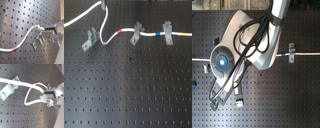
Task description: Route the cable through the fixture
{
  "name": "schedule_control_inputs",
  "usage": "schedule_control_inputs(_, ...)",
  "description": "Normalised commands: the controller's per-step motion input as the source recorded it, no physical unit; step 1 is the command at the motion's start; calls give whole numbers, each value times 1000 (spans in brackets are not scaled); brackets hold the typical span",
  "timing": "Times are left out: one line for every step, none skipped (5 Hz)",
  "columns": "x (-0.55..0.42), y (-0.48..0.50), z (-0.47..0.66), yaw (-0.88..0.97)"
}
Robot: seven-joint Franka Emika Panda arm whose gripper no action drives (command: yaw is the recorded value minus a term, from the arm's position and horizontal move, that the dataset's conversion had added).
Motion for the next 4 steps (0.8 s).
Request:
schedule_control_inputs(-98,76,-1,-9)
schedule_control_inputs(-197,59,348,0)
schedule_control_inputs(-141,67,242,0)
schedule_control_inputs(-190,75,190,49)
